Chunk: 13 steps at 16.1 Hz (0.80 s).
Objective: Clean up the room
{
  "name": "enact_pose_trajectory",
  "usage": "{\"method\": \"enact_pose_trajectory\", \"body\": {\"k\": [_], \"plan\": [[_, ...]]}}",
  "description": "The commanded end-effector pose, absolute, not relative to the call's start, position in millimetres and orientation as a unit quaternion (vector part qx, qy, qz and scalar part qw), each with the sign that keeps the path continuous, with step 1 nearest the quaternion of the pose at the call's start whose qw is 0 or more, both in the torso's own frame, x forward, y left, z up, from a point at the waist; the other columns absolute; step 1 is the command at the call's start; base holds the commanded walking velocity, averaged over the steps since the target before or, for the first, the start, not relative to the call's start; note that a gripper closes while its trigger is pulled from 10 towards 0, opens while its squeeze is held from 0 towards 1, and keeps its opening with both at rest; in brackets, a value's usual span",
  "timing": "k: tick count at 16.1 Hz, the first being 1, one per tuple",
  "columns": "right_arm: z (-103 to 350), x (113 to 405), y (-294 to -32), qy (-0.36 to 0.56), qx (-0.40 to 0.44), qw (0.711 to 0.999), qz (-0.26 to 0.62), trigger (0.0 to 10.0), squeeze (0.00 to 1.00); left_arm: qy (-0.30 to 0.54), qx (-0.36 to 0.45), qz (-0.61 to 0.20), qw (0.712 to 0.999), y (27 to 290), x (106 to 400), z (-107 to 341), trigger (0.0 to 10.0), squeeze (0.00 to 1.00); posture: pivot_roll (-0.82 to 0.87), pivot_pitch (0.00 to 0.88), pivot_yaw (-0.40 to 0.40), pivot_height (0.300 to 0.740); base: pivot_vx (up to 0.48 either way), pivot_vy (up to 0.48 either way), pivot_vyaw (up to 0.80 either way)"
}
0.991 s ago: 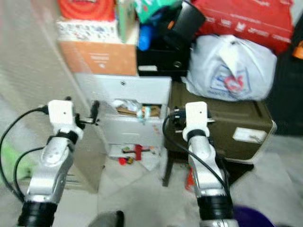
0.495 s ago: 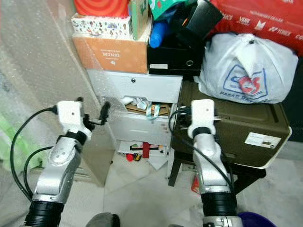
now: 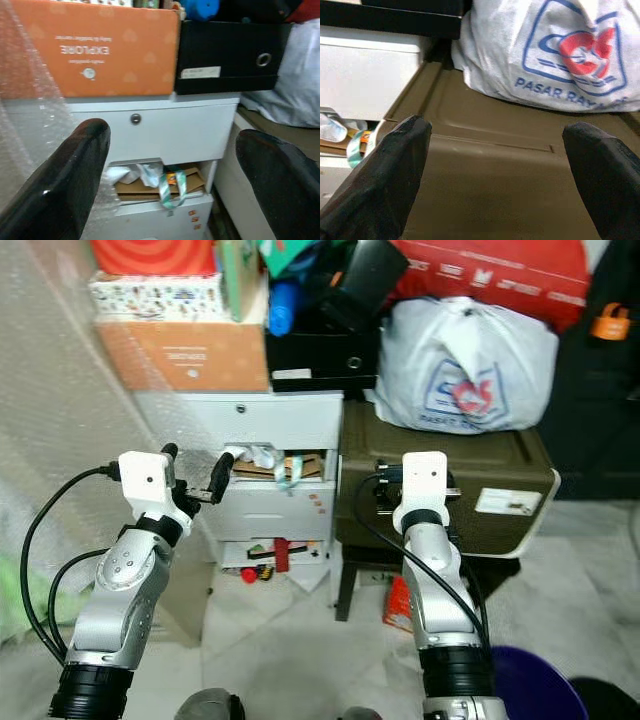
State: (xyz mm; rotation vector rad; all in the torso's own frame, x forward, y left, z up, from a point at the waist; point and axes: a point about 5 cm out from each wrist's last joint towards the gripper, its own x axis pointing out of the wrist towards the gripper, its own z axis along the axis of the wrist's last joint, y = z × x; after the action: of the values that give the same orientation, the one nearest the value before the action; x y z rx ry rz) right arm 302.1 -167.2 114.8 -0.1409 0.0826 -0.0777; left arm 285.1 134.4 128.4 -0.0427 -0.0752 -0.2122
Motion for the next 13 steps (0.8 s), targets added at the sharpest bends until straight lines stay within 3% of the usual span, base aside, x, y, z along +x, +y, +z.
{"method": "enact_pose_trajectory", "body": {"k": [1, 7, 13], "plan": [[115.7, 304.5, -165.4, 0.041, -0.069, 0.996, -0.036, 10.0, 0.00, -0.047, -0.019, -0.111, 0.992, 134.5, 284.1, 132.8, 10.0, 0.00, -0.03, 0.000, -0.016, 0.740, 0.000, 0.000, -0.80], [115.8, 305.5, -163.7, 0.040, -0.069, 0.996, -0.036, 10.0, 0.00, -0.053, -0.023, -0.124, 0.991, 133.1, 284.8, 134.3, 10.0, 0.00, -0.03, 0.000, -0.012, 0.740, 0.360, 0.000, -0.78], [118.1, 306.5, -160.5, 0.027, -0.066, 0.997, -0.031, 10.0, 0.00, -0.057, -0.018, -0.117, 0.991, 135.1, 285.6, 135.3, 10.0, 0.00, -0.03, 0.000, -0.008, 0.740, 0.101, 0.000, 0.00]]}}
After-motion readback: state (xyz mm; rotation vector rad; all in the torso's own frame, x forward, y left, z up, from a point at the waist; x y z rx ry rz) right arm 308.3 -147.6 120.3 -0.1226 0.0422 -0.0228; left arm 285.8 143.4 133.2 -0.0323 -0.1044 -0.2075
